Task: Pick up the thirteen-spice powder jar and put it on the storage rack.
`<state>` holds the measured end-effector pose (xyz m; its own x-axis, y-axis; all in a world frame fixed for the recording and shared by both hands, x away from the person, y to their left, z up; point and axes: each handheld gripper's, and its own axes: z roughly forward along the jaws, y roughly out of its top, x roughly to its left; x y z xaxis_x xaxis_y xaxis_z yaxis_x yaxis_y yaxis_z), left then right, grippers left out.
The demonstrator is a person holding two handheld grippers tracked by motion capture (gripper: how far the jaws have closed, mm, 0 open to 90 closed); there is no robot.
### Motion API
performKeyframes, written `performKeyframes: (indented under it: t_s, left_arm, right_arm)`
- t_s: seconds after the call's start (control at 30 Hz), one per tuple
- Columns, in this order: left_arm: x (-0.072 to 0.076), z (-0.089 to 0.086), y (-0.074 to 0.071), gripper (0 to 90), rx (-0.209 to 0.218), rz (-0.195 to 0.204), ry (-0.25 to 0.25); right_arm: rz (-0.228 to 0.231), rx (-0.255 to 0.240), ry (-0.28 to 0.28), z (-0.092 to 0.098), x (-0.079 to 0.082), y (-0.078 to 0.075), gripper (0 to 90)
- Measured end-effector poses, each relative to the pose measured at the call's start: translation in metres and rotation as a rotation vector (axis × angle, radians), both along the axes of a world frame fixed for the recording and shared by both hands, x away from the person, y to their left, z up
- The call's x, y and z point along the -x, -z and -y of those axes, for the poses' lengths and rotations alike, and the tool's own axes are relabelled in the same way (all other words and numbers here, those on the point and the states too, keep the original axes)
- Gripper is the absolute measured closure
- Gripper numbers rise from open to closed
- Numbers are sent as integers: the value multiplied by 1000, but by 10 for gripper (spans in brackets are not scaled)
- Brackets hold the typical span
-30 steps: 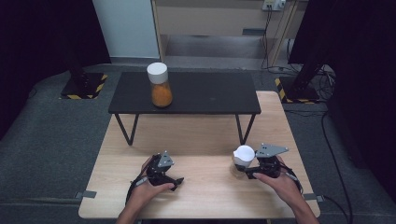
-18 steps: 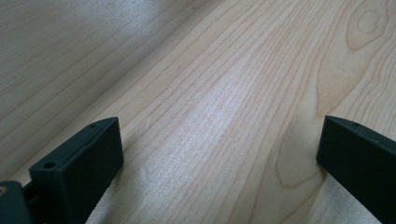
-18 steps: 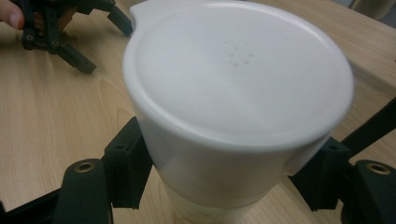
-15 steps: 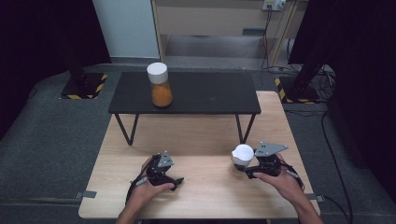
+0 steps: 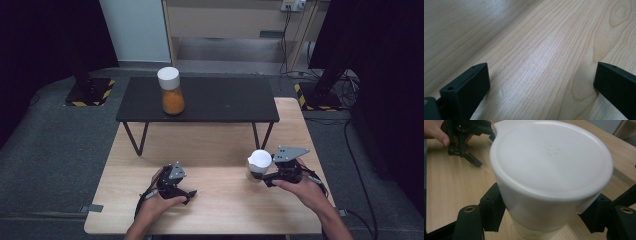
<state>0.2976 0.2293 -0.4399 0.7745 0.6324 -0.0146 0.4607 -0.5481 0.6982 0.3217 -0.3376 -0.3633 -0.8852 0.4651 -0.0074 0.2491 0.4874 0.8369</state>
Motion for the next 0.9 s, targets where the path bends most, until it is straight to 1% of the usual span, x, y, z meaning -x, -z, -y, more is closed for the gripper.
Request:
performKeyframes:
  t_s: [0.2, 0.6, 0.77, 0.9]
  left_arm:
    - [0, 0, 0, 0, 0, 0, 0]
    - [0, 0, 0, 0, -4, -1, 3]
    - [0, 0, 0, 0, -4, -1, 3]
    - [0, 0, 0, 0, -4, -1, 3]
  right_arm:
    - [9, 1, -17, 1, -6, -19, 314]
    - [15, 24, -73, -5, -23, -62, 314]
    - [16, 9, -86, -7, -29, -78, 314]
    - [18, 5, -87, -10, -31, -93, 314]
